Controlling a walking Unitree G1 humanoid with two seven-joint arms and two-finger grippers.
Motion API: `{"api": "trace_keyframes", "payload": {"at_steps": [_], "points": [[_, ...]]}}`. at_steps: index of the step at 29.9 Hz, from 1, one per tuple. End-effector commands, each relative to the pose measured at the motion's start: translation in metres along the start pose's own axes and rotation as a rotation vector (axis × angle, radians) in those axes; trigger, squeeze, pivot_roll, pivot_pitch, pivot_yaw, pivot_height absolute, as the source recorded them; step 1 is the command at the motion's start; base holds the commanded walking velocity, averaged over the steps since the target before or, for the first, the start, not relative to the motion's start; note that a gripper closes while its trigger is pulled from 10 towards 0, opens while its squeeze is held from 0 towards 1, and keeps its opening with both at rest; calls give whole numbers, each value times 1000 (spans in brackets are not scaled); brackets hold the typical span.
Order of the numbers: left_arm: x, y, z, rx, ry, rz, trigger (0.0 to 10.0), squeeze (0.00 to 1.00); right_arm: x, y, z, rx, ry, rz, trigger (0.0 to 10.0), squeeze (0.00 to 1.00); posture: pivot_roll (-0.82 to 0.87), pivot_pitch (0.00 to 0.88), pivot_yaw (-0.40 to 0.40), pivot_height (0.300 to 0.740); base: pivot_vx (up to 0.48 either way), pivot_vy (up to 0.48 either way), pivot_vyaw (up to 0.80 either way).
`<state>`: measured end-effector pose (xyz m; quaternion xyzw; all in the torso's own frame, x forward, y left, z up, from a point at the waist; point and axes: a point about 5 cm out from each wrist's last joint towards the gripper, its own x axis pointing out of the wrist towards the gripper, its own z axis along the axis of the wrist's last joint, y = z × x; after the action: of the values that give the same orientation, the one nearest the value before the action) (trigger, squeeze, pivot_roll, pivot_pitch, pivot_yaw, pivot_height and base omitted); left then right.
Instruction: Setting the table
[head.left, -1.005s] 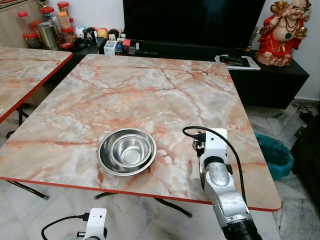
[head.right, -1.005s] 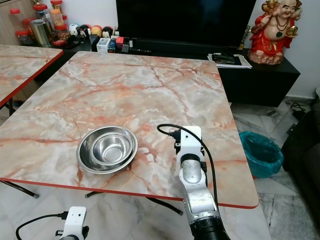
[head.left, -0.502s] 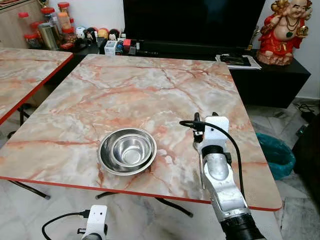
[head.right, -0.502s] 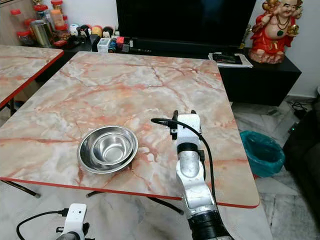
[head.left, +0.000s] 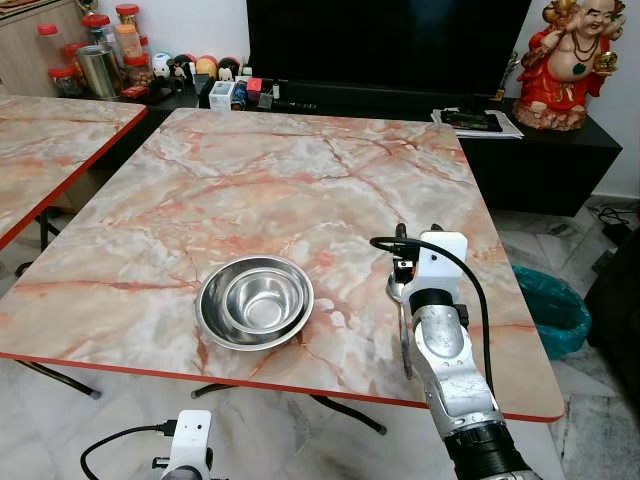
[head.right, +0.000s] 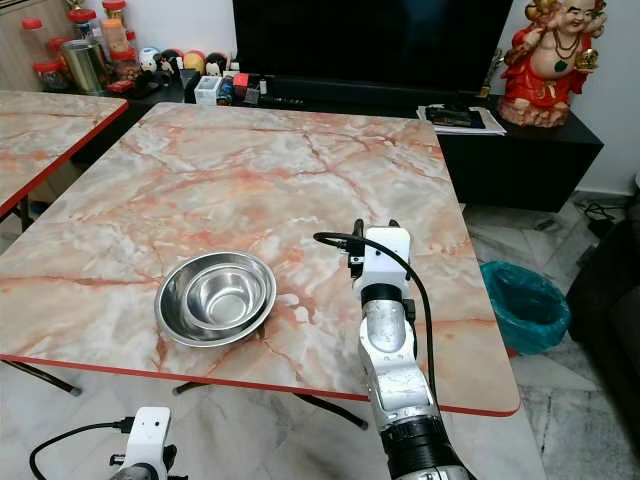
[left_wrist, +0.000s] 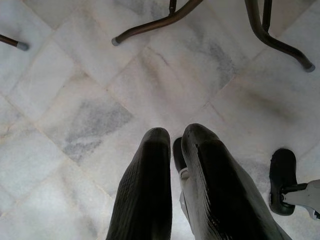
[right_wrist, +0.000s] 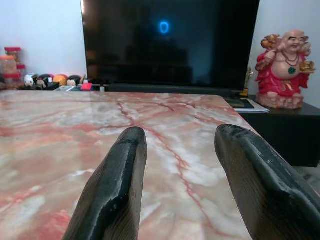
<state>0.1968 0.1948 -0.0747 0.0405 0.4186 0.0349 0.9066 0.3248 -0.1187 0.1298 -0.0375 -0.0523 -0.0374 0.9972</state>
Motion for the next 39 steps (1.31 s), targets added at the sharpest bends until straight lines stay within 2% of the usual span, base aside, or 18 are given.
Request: {"api": "trace_keyframes", "payload": {"at_steps": [1, 7, 13, 26, 39], "points": [[0, 1, -2, 1, 6, 1, 10000, 0, 2, 1, 1, 23, -3, 5, 10000, 0, -13, 0, -18, 736, 0, 0, 0], [-1, 4, -5, 5, 11, 7, 10000, 0, 1, 3, 0, 1, -5, 2, 10000, 0, -9, 0, -17, 736, 0, 237, 0], [-1, 5, -5, 8, 12, 7, 10000, 0, 3, -1, 6, 19, -37, -19, 10000, 0, -14, 0, -14, 736, 0, 306, 0], [0, 1, -2, 4, 6, 2, 10000, 0, 4, -2, 8, 27, -51, -27, 10000, 0, -15, 0, -14, 736, 0, 419, 0], [-2, 8, -5, 12, 13, 10, 10000, 0, 3, 1, 8, 37, -55, -33, 10000, 0, -9, 0, -1, 736, 0, 413, 0]]}}
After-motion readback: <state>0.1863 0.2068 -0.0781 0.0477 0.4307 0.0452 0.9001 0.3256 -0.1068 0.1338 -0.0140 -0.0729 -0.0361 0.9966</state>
